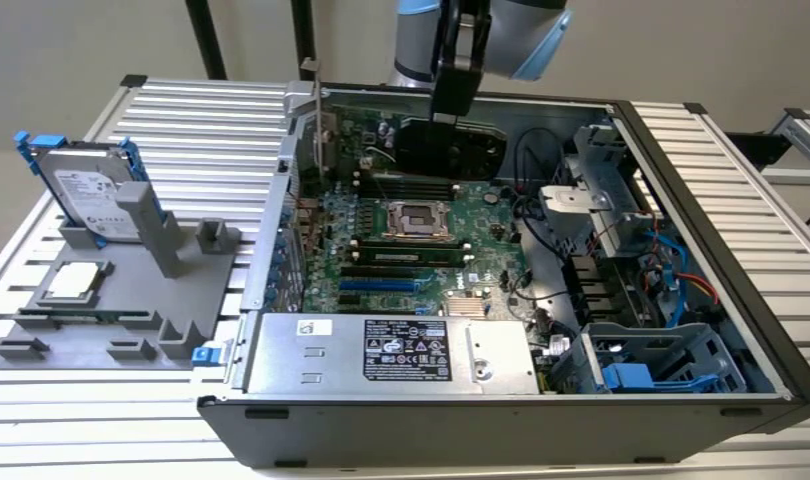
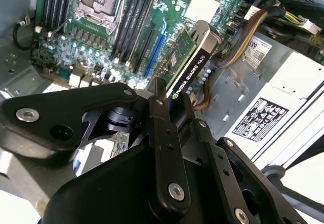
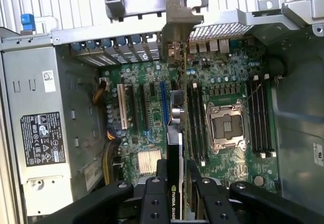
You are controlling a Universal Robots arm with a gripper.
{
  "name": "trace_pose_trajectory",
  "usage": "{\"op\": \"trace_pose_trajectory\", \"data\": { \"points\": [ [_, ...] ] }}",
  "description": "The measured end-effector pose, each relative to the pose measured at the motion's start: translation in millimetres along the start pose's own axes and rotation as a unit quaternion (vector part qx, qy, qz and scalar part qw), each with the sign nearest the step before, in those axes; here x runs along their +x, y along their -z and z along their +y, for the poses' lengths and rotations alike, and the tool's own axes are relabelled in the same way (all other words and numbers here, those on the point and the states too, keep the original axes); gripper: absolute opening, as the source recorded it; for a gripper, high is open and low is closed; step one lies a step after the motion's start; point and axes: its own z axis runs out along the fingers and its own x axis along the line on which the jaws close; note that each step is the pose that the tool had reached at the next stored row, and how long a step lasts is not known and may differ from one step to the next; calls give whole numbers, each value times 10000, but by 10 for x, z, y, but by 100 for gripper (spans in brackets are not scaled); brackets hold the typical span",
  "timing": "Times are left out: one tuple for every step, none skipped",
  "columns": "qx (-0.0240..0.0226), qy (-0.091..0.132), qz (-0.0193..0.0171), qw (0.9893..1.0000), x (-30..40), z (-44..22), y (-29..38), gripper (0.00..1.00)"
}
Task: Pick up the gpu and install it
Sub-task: 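Insert the gpu into the slot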
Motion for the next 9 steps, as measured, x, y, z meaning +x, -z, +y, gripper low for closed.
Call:
{"op": "trace_pose_trajectory", "data": {
  "points": [
    [0,0,0,10000,0,-3,-9,0],
    [0,0,0,10000,-1,-5,-16,0],
    [0,0,0,10000,-1,-7,-24,0],
    [0,0,0,10000,-2,-9,-32,0],
    [0,0,0,10000,-2,-11,-40,0],
    [0,0,0,10000,-2,-13,-48,0],
    [0,0,0,10000,-3,-16,-56,0],
    [0,0,0,10000,-3,-18,-64,0],
    [0,0,0,10000,-3,-19,-73,0]
  ]
}}
